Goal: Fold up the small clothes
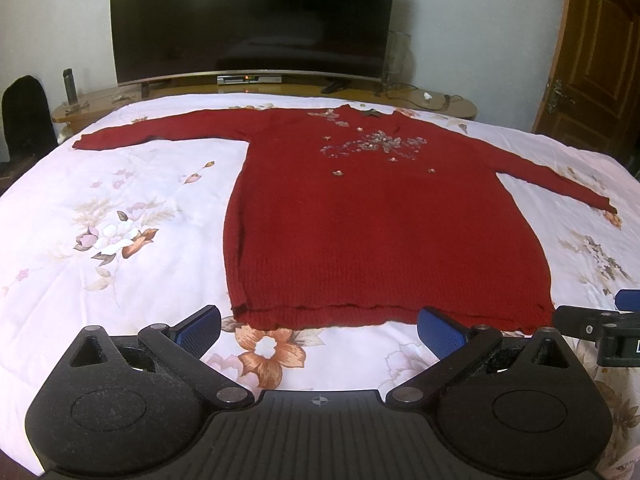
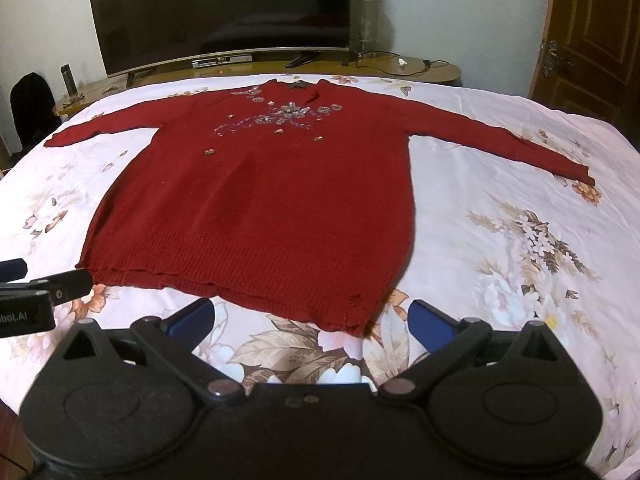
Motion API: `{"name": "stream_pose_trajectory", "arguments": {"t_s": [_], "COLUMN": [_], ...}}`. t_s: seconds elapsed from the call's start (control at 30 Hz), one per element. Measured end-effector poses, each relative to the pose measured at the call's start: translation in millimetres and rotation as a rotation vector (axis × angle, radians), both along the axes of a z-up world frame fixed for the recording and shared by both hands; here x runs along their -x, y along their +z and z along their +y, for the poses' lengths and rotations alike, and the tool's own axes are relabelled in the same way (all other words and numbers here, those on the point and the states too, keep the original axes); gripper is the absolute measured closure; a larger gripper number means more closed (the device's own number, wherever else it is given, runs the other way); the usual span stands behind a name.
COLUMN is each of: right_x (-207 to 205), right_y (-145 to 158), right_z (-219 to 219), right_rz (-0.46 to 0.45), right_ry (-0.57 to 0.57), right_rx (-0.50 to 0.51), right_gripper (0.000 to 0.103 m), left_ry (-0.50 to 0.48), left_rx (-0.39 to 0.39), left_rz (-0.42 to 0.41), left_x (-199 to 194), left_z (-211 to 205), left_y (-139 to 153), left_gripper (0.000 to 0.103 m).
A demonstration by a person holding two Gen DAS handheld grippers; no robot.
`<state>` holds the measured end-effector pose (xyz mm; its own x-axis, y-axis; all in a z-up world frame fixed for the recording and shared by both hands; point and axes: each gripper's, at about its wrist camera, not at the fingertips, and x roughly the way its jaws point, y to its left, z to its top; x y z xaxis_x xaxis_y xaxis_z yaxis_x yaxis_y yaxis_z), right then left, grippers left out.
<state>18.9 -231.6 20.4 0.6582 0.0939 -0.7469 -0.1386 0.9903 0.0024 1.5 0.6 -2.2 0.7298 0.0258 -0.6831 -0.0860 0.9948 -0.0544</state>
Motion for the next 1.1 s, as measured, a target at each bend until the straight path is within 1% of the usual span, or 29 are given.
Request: {"name": "stream_pose_trajectory", "arguments": {"t_s": [0.53, 0.67, 0.73, 0.83, 0.9, 1.1], "right_x": [-1, -4, -7, -16, -24, -46], "right_y": [-1, -2, -2, -1, 1, 7], "right_z": [3, 3, -1, -12, -21, -43], "right_rz": [0.004, 0.001, -0.003, -0.018, -0.028, -0.072], "right_ry": [0.001, -0.006, -0.015, -0.039, -0.056, -0.107], "right_rx": [0.006, 0.013, 0.009, -0.007, -0.014, 0.02], "right_gripper": [0.0, 0.0, 0.0, 0.0, 0.0, 0.0], "left_ry": [-0.005, -0.016, -0.018, -0.015, -0.004, -0.015], "left_rx": [-0.002, -0.019, -0.025, -0.001, -0.005, -0.022], "left_rz": [0.005, 0.008, 0.002, -0.006, -0.009, -0.026], "left_x": [-2, -8, -14, -29, -40, -76], "left_z": [1, 2, 2, 5, 6, 0], "left_y": [0, 1, 3, 6, 7, 13], "left_gripper": [0.0, 0.0, 0.0, 0.0, 0.0, 0.0]}}
